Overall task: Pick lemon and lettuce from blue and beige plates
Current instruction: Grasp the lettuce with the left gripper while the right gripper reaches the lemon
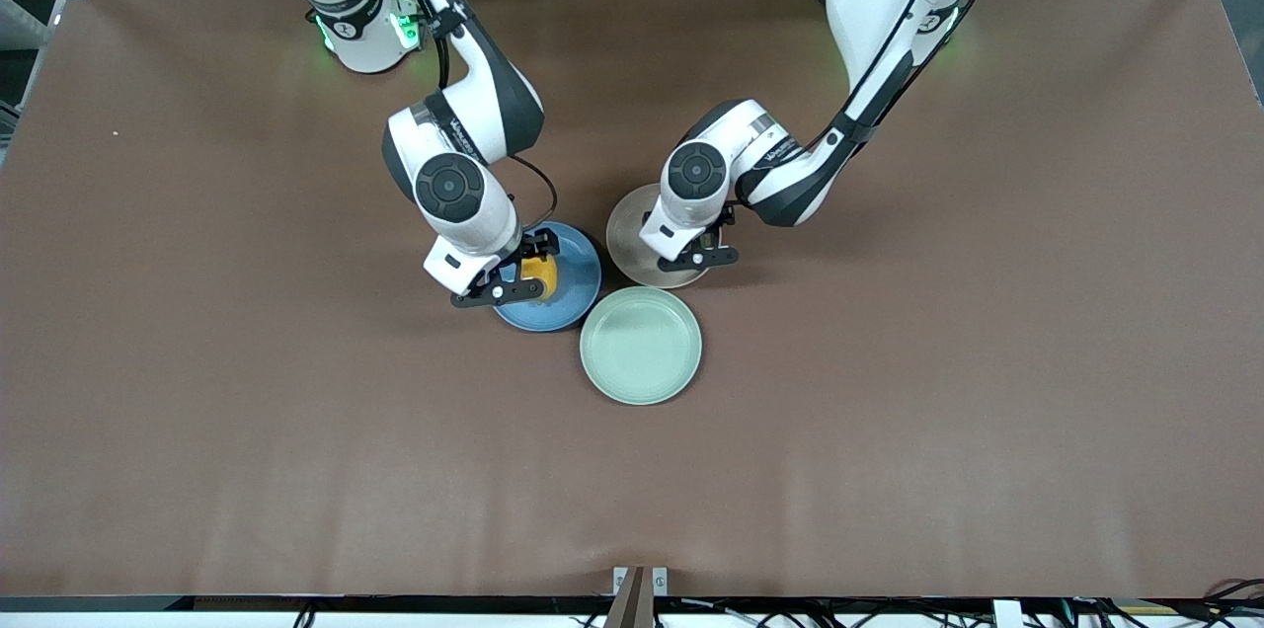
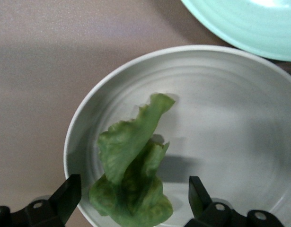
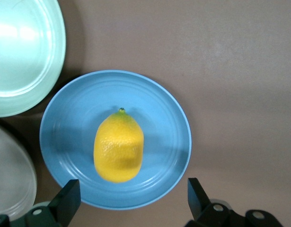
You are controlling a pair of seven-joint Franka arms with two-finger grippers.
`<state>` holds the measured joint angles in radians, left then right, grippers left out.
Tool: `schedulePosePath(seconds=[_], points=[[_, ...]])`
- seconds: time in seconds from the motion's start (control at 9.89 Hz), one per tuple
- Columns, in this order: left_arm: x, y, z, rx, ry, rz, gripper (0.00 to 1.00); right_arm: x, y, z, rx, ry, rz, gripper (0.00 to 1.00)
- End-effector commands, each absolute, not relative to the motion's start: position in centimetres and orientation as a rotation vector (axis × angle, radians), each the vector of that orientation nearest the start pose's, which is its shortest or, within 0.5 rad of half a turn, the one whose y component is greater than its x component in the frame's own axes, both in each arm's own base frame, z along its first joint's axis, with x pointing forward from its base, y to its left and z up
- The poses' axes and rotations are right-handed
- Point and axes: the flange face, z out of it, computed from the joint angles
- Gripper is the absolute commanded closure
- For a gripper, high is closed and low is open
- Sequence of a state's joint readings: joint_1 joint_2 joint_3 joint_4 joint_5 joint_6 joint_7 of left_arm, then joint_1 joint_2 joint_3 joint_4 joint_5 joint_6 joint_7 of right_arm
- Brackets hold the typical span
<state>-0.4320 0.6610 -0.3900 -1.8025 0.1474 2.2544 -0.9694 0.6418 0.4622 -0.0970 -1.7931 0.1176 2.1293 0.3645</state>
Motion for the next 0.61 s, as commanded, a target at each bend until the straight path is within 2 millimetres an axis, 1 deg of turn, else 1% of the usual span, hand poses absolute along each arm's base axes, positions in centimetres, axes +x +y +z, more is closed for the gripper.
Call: schedulePosePath(seconds=[0.0, 0.1, 0.2, 0.3, 0.51], points=[[45.1, -45.6, 19.0, -3.076, -0.154, 0.242, 0.86, 54.1, 34.0, 27.2, -3.131, -0.127, 0.197, 0.0], [45.0, -45.7, 19.1, -3.076, -0.155, 0.242, 0.96, 54.2, 34.1, 26.8, -3.13, -0.12, 0.19, 0.0], [45.0, -45.8, 19.1, -3.073, -0.178, 0.241, 1.0, 54.3, 34.1, 26.1, -3.135, -0.099, 0.19, 0.0], [44.9, -45.8, 19.0, -3.066, -0.231, 0.238, 1.0, 54.2, 34.5, 25.7, -3.132, -0.088, 0.175, 0.0], [45.2, -45.9, 19.6, -3.072, -0.244, 0.225, 1.0, 54.0, 35.1, 24.5, -3.135, -0.069, 0.161, 0.0]])
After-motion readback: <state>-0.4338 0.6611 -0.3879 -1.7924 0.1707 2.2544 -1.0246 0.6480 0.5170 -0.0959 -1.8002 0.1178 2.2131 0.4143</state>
